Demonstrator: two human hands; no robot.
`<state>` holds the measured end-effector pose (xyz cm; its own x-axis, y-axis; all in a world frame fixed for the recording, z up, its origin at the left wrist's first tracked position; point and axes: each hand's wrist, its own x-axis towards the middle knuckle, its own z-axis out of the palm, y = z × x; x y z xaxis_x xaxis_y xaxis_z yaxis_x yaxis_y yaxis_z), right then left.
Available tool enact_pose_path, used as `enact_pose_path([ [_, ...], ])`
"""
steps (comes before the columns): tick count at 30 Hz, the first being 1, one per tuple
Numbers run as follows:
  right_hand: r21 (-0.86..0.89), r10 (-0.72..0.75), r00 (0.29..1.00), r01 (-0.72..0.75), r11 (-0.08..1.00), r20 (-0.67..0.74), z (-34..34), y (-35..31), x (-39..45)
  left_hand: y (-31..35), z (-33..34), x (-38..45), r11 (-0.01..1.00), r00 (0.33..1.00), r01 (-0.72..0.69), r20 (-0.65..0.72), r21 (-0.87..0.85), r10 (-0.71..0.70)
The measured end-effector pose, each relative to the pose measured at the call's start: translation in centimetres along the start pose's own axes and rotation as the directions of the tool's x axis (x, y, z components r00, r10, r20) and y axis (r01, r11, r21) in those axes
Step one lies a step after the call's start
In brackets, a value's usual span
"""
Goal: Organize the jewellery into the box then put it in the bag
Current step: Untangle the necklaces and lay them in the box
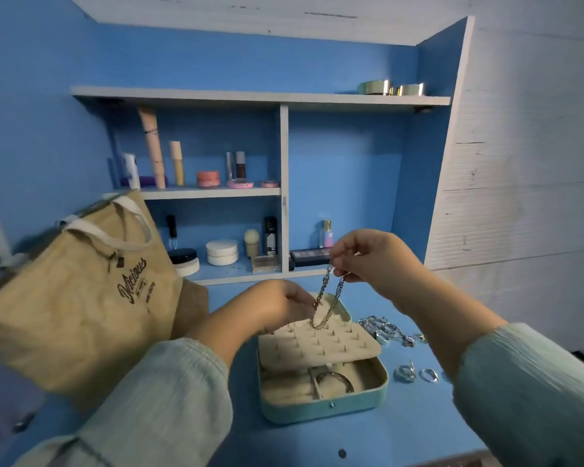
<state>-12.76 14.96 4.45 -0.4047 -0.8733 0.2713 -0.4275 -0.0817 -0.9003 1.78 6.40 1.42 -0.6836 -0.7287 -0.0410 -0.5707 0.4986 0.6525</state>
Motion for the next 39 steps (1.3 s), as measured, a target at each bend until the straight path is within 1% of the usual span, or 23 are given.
enact_pose_path([
  [2,-0.046,-0.013,0.999,0.015,0.999,0.043,0.9,0.3,0.9,-0.4,-0.8,0.9,1.000,1.000,-0.015,0.025,0.024,0.015],
  [3,-0.070,-0.018,0.998,0.023,0.997,0.060,1.3,0.4,1.4,-0.5,-1.1,1.4,1.000,0.999,-0.026,0.021,0.009,0.026],
  [4,-0.093,-0.023,0.997,0.030,0.995,0.072,1.6,0.5,1.8,-0.6,-1.5,1.9,0.999,0.999,-0.040,0.007,-0.030,0.040],
  [7,-0.128,-0.039,0.996,0.050,0.990,0.084,2.2,0.8,3.1,-0.7,-2.1,3.5,0.971,0.996,-0.085,-0.046,-0.225,0.077],
  [8,-0.132,-0.044,0.995,0.055,0.990,0.085,2.3,0.9,3.5,-0.7,-2.3,3.9,0.960,0.994,-0.100,-0.056,-0.261,0.088],
  [11,-0.143,-0.051,0.996,0.062,0.988,0.078,2.3,1.3,4.4,-0.7,-2.5,4.9,0.957,0.992,-0.122,-0.064,-0.263,0.109],
  [15,-0.195,-0.056,0.993,0.075,0.978,0.100,2.2,1.9,5.1,-1.0,-2.2,5.7,0.955,0.995,-0.091,-0.071,-0.282,0.074],
  [18,-0.271,-0.067,0.989,0.101,0.957,0.132,2.3,2.3,5.2,-1.5,-1.9,5.9,0.960,0.996,-0.069,-0.076,-0.270,0.050],
  [21,-0.383,-0.081,0.983,0.140,0.913,0.167,2.1,2.3,5.1,-1.7,-1.8,5.9,0.965,0.997,-0.049,-0.075,-0.256,0.031],
  [25,-0.480,-0.058,0.973,0.161,0.862,0.223,1.9,2.4,5.3,-1.8,-1.7,5.9,0.953,0.999,-0.027,-0.046,-0.302,0.013],
  [27,-0.500,-0.007,0.972,0.128,0.856,0.235,2.1,2.8,5.7,-1.8,-1.5,6.2,0.959,0.999,0.019,-0.026,-0.282,-0.027],
  [29,-0.530,0.064,0.970,0.073,0.845,0.235,2.7,3.6,6.5,-2.3,-0.9,6.8,0.971,0.996,0.085,-0.004,-0.224,-0.088],
  [33,-0.596,0.189,0.949,0.000,0.803,0.254,4.4,5.8,8.2,-4.3,0.4,8.7,0.989,0.990,0.132,-0.038,-0.064,-0.135],
  [37,-0.642,0.228,0.938,-0.006,0.766,0.263,5.4,7.4,10.1,-4.7,1.1,10.3,0.968,0.968,0.249,-0.042,0.035,-0.247],
  [39,-0.657,0.228,0.933,0.010,0.754,0.277,5.8,7.8,10.7,-5.0,1.3,10.9,0.966,0.966,0.255,-0.064,0.040,-0.252],
])
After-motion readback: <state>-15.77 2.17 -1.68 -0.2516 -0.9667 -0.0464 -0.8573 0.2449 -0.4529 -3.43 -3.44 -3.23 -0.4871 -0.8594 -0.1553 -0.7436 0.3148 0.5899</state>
